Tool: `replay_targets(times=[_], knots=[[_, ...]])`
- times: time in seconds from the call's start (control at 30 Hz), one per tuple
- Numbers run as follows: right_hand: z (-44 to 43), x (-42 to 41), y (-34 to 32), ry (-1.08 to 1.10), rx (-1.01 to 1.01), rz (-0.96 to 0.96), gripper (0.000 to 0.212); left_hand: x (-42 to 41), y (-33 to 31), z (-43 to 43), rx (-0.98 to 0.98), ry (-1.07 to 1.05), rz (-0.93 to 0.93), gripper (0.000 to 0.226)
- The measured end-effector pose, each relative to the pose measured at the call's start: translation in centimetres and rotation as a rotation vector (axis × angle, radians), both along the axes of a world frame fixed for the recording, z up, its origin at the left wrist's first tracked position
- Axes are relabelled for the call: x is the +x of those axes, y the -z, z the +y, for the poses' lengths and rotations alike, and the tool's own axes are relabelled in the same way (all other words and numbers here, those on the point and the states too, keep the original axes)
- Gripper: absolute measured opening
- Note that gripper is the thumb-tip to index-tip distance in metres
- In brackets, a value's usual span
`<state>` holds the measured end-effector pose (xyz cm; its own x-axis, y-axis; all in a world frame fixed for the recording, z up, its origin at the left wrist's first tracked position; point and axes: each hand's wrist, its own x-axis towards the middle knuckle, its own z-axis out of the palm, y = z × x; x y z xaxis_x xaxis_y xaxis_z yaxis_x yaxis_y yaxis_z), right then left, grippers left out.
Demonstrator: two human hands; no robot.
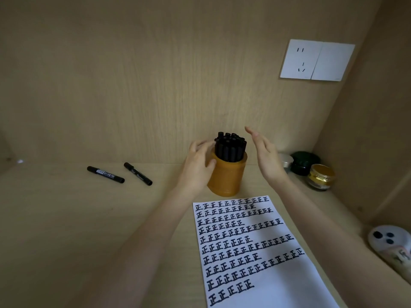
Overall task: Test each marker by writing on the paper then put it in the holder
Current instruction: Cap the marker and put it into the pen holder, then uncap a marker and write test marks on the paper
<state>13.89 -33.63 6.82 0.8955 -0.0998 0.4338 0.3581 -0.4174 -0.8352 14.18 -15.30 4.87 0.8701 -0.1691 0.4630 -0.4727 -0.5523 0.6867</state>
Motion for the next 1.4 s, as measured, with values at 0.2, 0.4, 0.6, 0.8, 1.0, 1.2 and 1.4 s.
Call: replay_targets(times=[0.2,0.4,0.6,0.8,1.0,1.2,1.4], knots=[[2.5,-3.2,1.2,0.010,0.035,-0.109,0.026,0.4,3.6,6.8,0.092,-0.262,0.074,0.031],[5.2,-6.8,3.7,0.064,-0.247,-0.346,0.028,-0.2,6.8,11.5,0.274,-0.297,0.030,0.048],[7.8,-8.3,7.4,-0.220,-0.282,-0.122,0.027,1.3,6.7,13.0,0.560,-0.258,0.025,0.062],[8.4,-9.4,7.7,-0.226,-0.115,0.061,0.022,2.8,7.5,14.2,0.657,-0.186,0.015,0.029],[8.3,-9.7,7.3,-0.176,0.005,0.169,0.023,1.6,7.6,13.3,0.564,-0.021,-0.162,0.016],[8.4,-9.6,7.2,-0.180,0.054,0.146,0.038,-3.4,3.9,10.1,0.355,0.104,-0.466,0.028],[9.9,-10.3,5.9,-0.291,0.025,0.122,0.030,-9.8,0.3,6.5,-0.074,0.156,-0.266,0.025]])
